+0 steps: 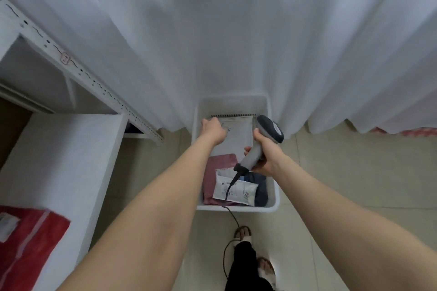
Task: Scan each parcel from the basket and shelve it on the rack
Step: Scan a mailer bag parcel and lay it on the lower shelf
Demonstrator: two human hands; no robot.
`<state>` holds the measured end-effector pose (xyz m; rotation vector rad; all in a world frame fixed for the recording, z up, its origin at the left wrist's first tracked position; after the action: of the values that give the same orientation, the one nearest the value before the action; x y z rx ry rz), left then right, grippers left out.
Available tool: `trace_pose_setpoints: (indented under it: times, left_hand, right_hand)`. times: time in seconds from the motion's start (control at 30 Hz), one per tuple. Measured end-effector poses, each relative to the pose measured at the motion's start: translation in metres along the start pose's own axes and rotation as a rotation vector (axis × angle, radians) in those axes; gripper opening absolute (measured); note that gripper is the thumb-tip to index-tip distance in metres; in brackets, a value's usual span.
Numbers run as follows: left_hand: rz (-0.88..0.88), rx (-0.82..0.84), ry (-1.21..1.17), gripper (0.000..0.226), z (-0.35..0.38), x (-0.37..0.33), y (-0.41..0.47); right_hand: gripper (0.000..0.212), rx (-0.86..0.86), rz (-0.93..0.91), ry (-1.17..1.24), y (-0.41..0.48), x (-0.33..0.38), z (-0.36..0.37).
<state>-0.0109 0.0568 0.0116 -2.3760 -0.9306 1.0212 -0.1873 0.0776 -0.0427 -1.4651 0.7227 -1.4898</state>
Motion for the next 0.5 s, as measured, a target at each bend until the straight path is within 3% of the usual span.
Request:
trace_pose_setpoints:
  times: [0.23,0.5]
  left_hand:
    - [-0.084,0.076,0.03,0.049,0.079,0.063,0.117]
    - [-0.164,0.116,0.068,0.05,0.201,0.172,0.239]
  right_hand:
    - [0.043,-0.073,0.095,-0.039,0.143,-0.034,-0.009]
    - [0.046,-0.105,0.138,-0.102,0.323,-0.097,-0.025]
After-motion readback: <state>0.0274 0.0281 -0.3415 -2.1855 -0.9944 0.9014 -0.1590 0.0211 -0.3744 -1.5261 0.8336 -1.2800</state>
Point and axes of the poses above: each hand's wrist, its own y-axis towards the middle knuckle, its own z-axis out of the palm, x = y × z, the point moved 9 cm from there along y, towards the middle knuckle, and after that the axes turned 12 degrees about -y, right-handed, at the moved point
